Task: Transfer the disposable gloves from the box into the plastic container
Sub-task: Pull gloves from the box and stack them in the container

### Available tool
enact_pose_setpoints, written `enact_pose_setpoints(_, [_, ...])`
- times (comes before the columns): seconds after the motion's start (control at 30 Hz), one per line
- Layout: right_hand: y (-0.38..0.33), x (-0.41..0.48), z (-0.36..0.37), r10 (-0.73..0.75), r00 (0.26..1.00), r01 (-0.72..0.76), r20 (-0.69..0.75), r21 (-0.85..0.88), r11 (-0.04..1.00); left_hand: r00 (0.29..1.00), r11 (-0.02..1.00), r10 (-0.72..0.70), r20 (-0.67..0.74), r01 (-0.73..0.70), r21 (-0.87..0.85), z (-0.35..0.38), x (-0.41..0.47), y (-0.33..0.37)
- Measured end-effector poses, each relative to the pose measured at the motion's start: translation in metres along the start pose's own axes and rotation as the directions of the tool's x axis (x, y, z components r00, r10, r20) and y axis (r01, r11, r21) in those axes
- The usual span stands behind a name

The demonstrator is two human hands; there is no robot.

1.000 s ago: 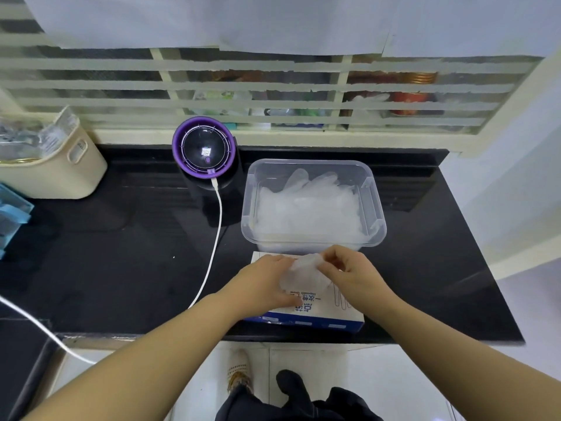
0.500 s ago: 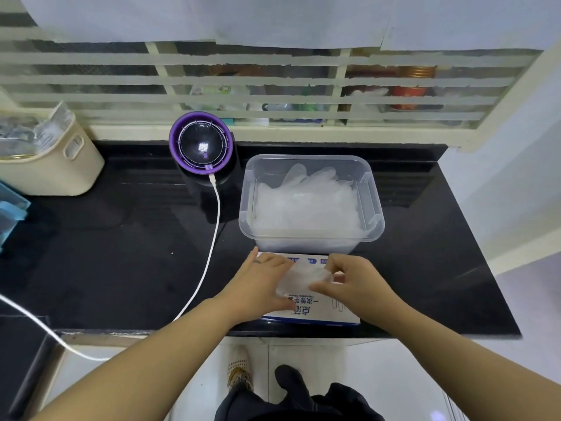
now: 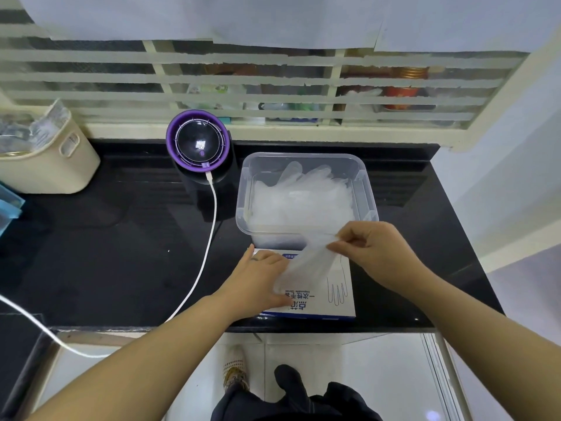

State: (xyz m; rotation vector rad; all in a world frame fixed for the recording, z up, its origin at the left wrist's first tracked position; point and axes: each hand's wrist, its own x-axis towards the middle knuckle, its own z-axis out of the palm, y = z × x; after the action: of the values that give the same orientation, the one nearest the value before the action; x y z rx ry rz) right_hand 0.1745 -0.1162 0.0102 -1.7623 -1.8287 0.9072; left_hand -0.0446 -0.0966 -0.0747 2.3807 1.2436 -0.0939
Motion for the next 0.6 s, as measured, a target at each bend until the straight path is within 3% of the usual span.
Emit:
enact_pose_setpoints(0.1, [-0.01, 0.003, 0.01, -0.042, 0.999, 0.04, 0.032, 0.041, 0.998, 1.0, 1.0, -0.01, 0.004, 0.01, -0.027, -0.003, 0.0, 0.002])
enact_pose_setpoints(0.17, [-0.018, 0.005, 0.011, -0.071, 0.997, 0.073, -0.023, 0.105, 0.992, 1.0, 0.998, -0.009, -0.003, 0.008, -0.059, -0.005, -0.001, 0.005])
enact_pose_setpoints(0.27, [-0.03, 0.011, 0.0, -0.121, 0.983, 0.144, -0.138, 0.167, 0.975, 0.999, 0.973, -0.037, -0.012, 0.033, -0.228, -0.002, -0.002, 0.001])
enact_pose_setpoints(0.37, [-0.036, 0.018, -0.011, -0.174, 0.975, 0.193, -0.139, 0.138, 0.971, 0.995, 0.915, -0.093, 0.025, 0.095, -0.392, -0.003, -0.002, -0.004])
enact_pose_setpoints(0.47, [-0.041, 0.025, -0.02, -0.176, 0.974, 0.194, -0.143, 0.126, 0.973, 0.993, 0.947, -0.028, 0.117, 0.064, -0.313, -0.011, -0.001, 0.0])
enact_pose_setpoints(0.6, [-0.049, 0.031, -0.026, -0.184, 0.975, 0.199, -0.129, 0.123, 0.972, 0.979, 0.9, -0.044, 0.199, 0.125, -0.417, -0.025, -0.008, 0.005])
